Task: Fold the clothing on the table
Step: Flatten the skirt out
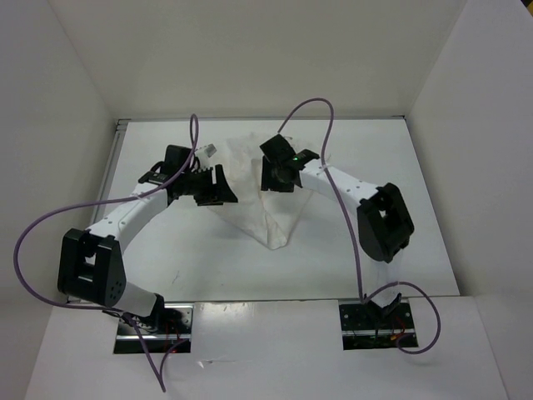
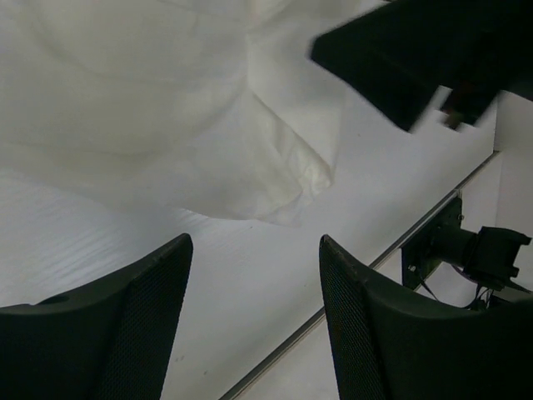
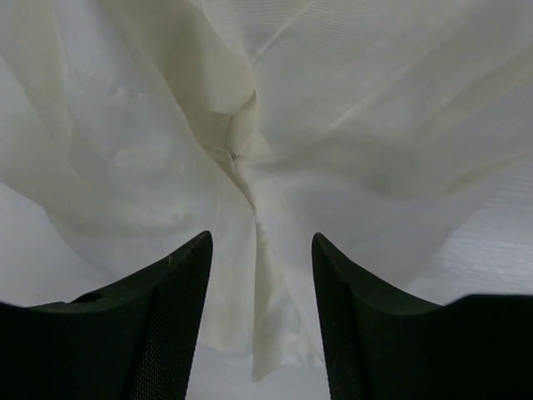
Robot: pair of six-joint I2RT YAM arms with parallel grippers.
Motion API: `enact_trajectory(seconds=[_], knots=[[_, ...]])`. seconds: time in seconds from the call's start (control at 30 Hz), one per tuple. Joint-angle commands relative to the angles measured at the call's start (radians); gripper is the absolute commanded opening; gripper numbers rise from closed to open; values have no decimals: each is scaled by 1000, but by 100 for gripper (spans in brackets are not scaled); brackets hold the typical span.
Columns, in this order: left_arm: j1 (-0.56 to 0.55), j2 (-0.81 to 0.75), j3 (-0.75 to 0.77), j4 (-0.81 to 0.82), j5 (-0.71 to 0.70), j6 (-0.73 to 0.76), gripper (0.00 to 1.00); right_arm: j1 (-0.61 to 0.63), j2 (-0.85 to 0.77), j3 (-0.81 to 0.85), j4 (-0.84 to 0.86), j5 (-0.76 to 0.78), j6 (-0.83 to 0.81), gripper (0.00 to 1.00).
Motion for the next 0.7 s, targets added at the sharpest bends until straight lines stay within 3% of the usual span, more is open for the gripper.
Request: enact_trajectory(seconds=[0.0, 0.23, 0.67], knots=[[-34, 8, 41, 40, 8, -26, 70, -4, 136, 97, 72, -35, 26, 57], [-34, -21, 9, 40, -14, -26, 70, -24, 287, 222, 11, -77, 155, 50], [-34, -21, 9, 40, -14, -17, 70, -53, 285, 222, 14, 11, 246, 47]])
